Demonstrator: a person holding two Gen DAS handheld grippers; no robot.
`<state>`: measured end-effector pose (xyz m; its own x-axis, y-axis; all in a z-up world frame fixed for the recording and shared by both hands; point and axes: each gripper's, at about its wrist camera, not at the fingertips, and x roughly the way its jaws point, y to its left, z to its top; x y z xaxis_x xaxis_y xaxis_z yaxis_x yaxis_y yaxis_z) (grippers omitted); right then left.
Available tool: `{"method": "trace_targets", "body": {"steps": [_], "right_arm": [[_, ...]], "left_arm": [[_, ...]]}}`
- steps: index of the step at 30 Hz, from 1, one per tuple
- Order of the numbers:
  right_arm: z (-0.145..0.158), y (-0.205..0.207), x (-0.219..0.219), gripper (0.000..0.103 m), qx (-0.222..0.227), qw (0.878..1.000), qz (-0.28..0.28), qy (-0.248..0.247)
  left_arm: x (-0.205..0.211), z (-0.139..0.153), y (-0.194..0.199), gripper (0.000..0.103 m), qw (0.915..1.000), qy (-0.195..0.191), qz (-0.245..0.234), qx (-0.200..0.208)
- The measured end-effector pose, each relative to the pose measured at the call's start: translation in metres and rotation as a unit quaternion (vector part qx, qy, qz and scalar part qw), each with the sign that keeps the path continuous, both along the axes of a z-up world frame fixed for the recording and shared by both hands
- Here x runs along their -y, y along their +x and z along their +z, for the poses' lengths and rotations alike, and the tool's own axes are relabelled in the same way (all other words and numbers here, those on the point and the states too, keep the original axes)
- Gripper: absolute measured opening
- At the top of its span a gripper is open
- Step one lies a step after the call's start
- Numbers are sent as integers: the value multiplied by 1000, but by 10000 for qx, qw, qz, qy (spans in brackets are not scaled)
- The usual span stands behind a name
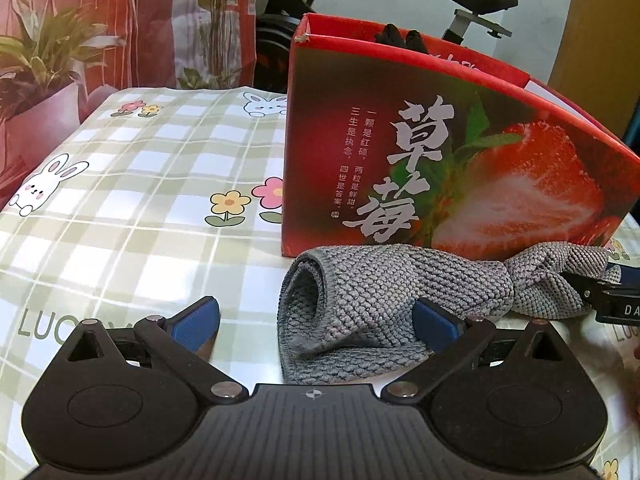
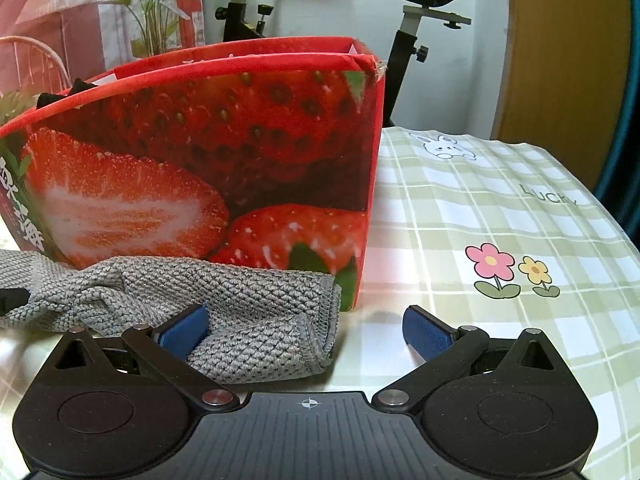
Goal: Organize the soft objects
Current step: 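Move both tools down to the grey knit towel beside the box, then close both grippers on the grey knit towel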
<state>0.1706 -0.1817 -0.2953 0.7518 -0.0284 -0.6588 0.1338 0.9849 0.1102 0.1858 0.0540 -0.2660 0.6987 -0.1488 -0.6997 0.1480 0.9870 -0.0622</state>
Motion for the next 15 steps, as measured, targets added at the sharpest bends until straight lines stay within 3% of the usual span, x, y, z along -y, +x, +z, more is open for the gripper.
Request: {"method": "trace_targets", "body": {"steps": [8, 15], "right_arm": [[0, -1, 2, 103, 20, 10000, 44, 18], [3, -2, 0, 100, -40, 10000, 73, 24]], "left_arm": [[2, -4, -7, 103, 9998, 21, 0, 197], [2, 0, -8, 99, 10000, 45, -10, 88]]}}
